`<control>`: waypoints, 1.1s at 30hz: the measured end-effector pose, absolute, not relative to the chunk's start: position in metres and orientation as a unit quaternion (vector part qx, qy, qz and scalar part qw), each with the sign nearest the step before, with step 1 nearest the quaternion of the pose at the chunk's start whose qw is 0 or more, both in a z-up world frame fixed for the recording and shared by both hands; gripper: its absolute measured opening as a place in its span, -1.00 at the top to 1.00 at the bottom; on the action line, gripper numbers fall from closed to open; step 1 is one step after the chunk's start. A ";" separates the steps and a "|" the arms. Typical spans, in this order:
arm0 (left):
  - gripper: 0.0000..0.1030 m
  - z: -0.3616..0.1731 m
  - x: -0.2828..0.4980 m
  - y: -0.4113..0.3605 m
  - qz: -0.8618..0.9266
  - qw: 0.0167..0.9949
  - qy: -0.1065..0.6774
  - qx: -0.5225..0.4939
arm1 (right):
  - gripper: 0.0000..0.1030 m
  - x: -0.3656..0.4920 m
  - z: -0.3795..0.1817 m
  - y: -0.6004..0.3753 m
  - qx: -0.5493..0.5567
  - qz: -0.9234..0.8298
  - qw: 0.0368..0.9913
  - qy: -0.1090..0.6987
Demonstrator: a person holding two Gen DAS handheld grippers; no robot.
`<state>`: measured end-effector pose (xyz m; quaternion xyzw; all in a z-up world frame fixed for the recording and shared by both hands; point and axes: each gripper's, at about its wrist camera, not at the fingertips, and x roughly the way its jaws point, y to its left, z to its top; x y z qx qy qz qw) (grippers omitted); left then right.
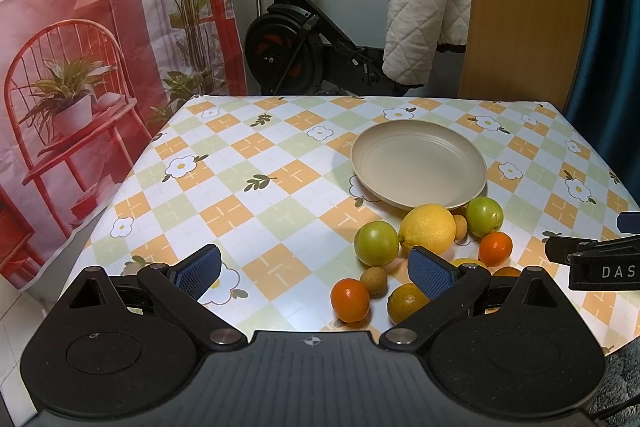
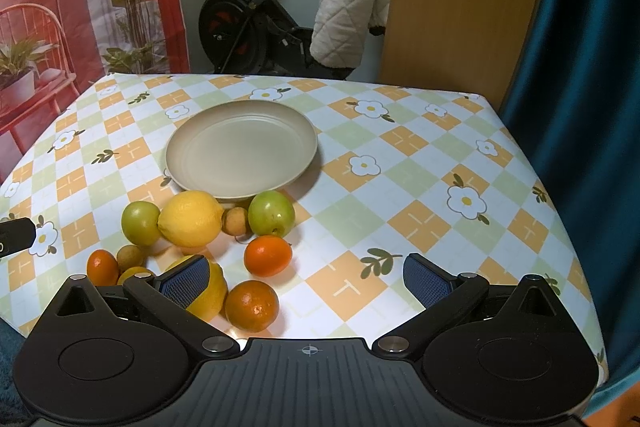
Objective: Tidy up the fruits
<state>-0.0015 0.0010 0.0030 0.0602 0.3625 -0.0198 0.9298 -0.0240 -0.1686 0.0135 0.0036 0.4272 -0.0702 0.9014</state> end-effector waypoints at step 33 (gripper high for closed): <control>-0.96 -0.002 0.001 0.003 -0.018 0.927 0.371 0.055 | -0.99 -0.025 0.010 -0.168 0.007 -0.069 0.903 0.424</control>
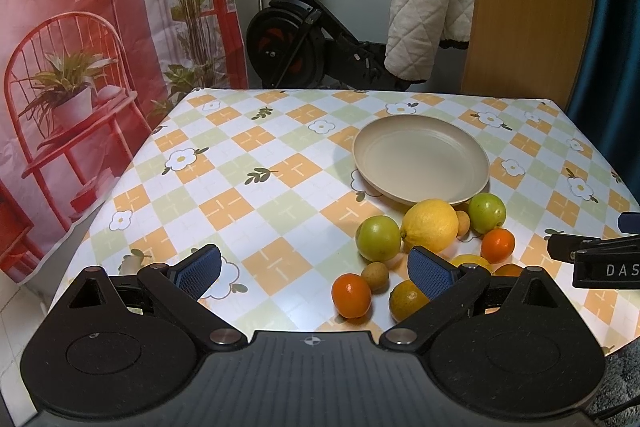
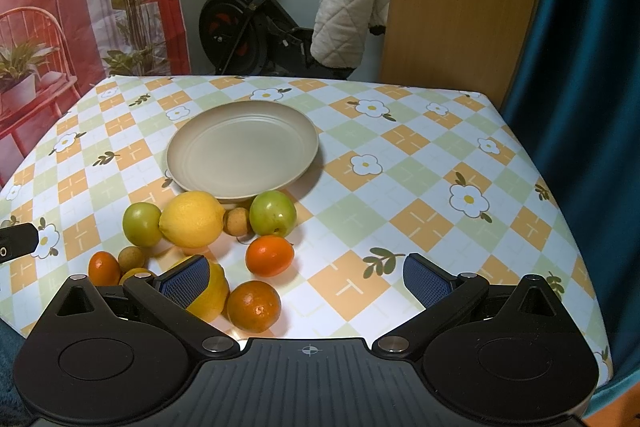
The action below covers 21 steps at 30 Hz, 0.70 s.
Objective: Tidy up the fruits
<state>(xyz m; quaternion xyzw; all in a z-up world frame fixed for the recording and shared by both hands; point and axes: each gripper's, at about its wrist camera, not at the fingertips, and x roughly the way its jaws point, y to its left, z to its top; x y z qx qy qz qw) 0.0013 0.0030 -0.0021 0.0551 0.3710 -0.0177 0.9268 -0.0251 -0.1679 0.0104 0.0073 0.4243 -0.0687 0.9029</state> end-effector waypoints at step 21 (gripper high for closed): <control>-0.87 -0.018 0.023 0.020 -0.015 0.920 0.391 0.034 | -0.60 -0.006 -0.015 -0.171 0.022 -0.021 0.889 0.456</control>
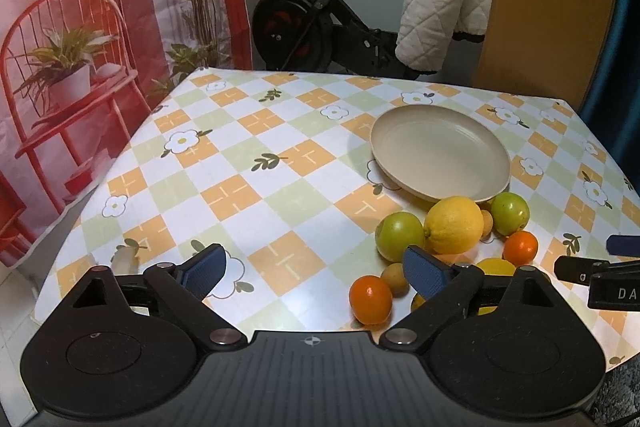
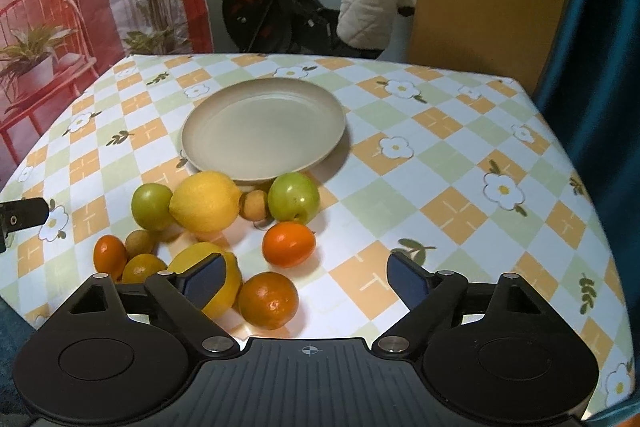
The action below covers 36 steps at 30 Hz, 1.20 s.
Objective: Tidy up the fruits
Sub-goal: 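Move the left tool toward one orange while the right tool approaches another orange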
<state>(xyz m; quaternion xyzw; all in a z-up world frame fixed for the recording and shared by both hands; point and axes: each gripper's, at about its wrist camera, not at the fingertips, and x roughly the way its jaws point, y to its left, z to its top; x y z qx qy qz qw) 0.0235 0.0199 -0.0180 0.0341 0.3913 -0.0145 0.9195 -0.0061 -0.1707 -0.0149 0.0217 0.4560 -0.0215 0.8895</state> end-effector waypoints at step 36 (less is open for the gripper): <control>-0.07 -0.053 0.024 0.028 -0.078 0.913 0.400 0.006 | 0.25 -0.019 -0.042 -0.174 0.034 0.014 0.893 0.449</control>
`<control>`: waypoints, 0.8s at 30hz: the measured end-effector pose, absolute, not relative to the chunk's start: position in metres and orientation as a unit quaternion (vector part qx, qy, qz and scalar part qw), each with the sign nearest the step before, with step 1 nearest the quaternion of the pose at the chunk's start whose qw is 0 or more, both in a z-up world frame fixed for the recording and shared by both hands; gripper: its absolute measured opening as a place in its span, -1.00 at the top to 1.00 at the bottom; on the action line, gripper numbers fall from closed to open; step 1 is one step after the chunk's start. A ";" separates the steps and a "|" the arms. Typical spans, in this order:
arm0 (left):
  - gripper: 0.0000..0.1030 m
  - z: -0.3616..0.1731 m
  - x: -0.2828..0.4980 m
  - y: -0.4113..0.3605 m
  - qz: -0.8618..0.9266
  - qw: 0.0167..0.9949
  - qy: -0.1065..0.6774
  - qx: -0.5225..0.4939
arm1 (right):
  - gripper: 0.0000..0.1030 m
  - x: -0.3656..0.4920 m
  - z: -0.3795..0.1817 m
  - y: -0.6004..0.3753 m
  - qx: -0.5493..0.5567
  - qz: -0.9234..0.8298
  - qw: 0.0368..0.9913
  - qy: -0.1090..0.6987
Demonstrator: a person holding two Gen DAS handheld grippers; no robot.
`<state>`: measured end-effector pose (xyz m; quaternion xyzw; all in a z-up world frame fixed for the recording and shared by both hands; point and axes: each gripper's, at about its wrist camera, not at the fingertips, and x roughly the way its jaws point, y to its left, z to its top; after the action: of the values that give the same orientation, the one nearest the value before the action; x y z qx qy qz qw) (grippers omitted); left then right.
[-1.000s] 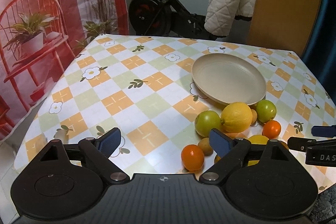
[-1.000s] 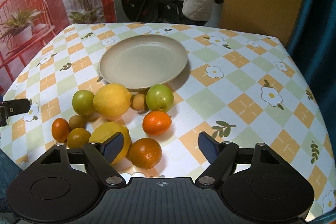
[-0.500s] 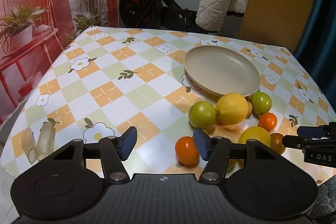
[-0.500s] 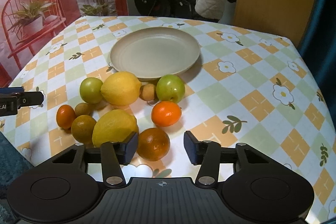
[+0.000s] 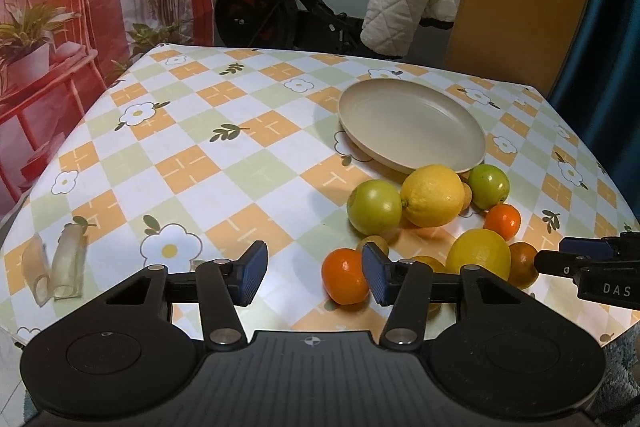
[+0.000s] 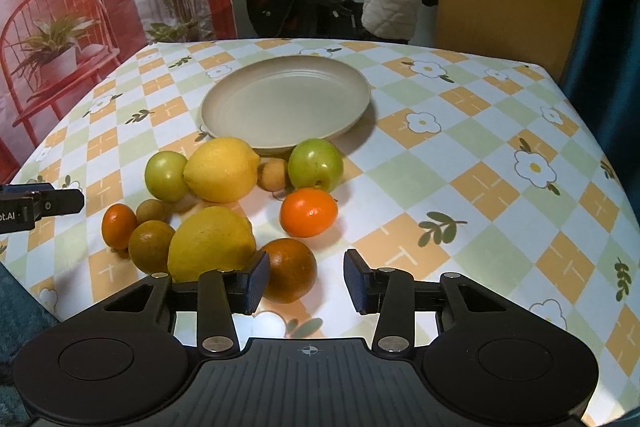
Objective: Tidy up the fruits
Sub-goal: 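Move the left tool toward one orange while the right tool approaches another orange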
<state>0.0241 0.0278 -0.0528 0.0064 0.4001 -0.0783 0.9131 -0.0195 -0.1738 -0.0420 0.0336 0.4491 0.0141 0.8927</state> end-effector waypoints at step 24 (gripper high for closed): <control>0.13 -0.056 0.018 0.024 -0.114 0.914 0.389 -0.008 | 0.25 -0.014 -0.051 -0.164 0.030 0.032 0.890 0.454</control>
<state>0.0181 0.0244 -0.0562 -0.0085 0.3888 -0.1141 0.9142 -0.0141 -0.1636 -0.0507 0.0302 0.4541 0.0322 0.8899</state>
